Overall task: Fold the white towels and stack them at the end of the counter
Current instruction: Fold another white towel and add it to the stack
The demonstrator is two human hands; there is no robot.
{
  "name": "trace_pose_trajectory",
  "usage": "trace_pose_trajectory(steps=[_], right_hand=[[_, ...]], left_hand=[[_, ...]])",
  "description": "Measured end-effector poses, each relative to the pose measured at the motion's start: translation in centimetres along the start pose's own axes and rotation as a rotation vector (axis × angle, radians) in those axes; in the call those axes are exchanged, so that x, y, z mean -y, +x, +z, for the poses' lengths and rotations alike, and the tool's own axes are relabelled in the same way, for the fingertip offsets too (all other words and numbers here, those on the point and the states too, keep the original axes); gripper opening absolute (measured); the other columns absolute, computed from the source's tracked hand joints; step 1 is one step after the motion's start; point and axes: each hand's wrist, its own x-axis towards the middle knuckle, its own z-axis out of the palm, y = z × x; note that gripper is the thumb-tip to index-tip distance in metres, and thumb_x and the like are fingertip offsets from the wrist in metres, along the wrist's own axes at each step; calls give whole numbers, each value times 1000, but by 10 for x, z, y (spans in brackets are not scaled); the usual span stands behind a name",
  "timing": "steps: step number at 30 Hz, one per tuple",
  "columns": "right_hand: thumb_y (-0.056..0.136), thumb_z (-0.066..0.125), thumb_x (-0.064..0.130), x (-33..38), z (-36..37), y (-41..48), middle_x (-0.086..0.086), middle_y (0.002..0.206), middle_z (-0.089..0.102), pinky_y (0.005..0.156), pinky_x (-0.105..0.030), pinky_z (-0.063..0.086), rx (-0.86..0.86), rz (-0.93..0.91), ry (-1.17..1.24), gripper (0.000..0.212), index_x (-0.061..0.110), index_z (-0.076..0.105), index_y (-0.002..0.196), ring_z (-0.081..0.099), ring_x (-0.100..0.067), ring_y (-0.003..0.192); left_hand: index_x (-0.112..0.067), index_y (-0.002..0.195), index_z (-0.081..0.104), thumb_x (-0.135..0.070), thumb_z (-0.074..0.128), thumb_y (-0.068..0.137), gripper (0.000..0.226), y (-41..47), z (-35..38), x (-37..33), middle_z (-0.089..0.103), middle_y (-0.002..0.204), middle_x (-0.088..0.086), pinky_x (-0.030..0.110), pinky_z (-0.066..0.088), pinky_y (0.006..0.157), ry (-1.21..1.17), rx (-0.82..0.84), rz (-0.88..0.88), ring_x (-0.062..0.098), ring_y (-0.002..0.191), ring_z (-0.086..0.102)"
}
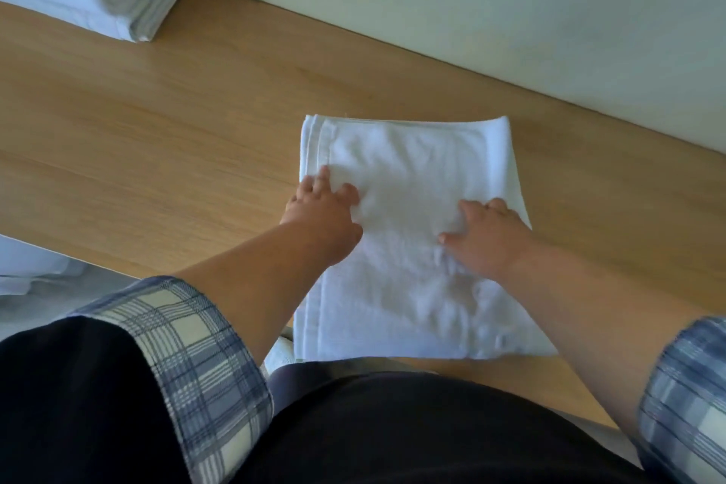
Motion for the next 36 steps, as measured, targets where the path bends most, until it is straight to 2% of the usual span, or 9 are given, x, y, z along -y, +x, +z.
trace_pose_trajectory(steps=[3, 7, 12, 16, 22, 25, 28, 31, 36], right_hand=[[95, 55, 49, -12, -7, 4, -12, 130, 51, 94, -38, 45, -28, -40, 155, 49, 18, 51, 134, 54, -33, 115], [96, 59, 38, -27, -35, 30, -6, 128, 58, 84, -29, 43, -295, -125, 353, 35, 22, 63, 126, 58, -21, 98], [101, 48, 22, -25, -62, 80, -9, 148, 46, 100, -28, 36, -374, -180, 299, 40, 22, 54, 140, 49, -27, 130], [98, 52, 14, -27, -63, 112, -15, 148, 46, 105, -32, 37, -267, -163, 186, 50, 15, 44, 147, 48, -32, 131], [93, 58, 30, -29, -61, 128, -17, 143, 45, 100, -41, 46, -276, -146, 71, 29, 25, 65, 120, 55, -37, 117], [94, 55, 33, -24, -64, 125, -8, 119, 58, 81, -36, 47, -416, -214, 126, 7, 29, 61, 96, 59, -32, 99], [93, 53, 33, -13, -63, 123, 3, 92, 56, 61, -32, 33, -530, -202, 217, 13, 27, 46, 84, 54, -27, 81], [95, 54, 26, -1, -54, 121, -3, 109, 56, 71, -32, 36, -535, -153, 283, 4, 24, 50, 94, 55, -30, 92], [93, 59, 19, 15, -26, 95, -7, 159, 23, 103, -27, 33, -505, -209, 409, 42, 20, 49, 134, 40, -24, 138]], left_hand=[[-30, 137, 43, -29, 57, 87, 52, 10, -8, -5, 36, 149, 5, 41, 33, 107, -229, -191, -91, 28, 132, 36], [-17, 150, 27, -34, 62, 93, 70, 45, -26, -3, 40, 146, 9, 39, 41, 103, -579, -277, -262, 27, 127, 47], [-23, 128, 57, -50, 68, 86, 51, 83, -26, 12, 65, 113, 1, 25, 44, 57, -671, -335, -376, 17, 78, 62], [-23, 125, 57, -50, 71, 83, 52, 91, -14, 16, 61, 95, -9, 25, 40, 55, -699, -404, -360, 14, 74, 59], [-26, 105, 54, -44, 52, 97, 20, 87, -10, 20, 55, 79, -12, 26, 34, 51, -605, -486, -269, 10, 68, 54], [-22, 102, 44, -41, 42, 100, 19, 82, -11, 24, 51, 78, -9, 28, 28, 50, -592, -577, -280, 9, 65, 47], [-19, 103, 39, -38, 39, 102, 19, 85, -19, 30, 47, 77, -5, 29, 25, 50, -632, -557, -331, 12, 64, 44], [-20, 109, 39, -37, 40, 102, 18, 92, -22, 35, 45, 78, -4, 29, 26, 50, -647, -468, -360, 13, 65, 43], [-23, 130, 44, -47, 49, 98, 41, 86, -21, 39, 53, 92, -4, 29, 37, 64, -714, -403, -350, 22, 73, 51]])
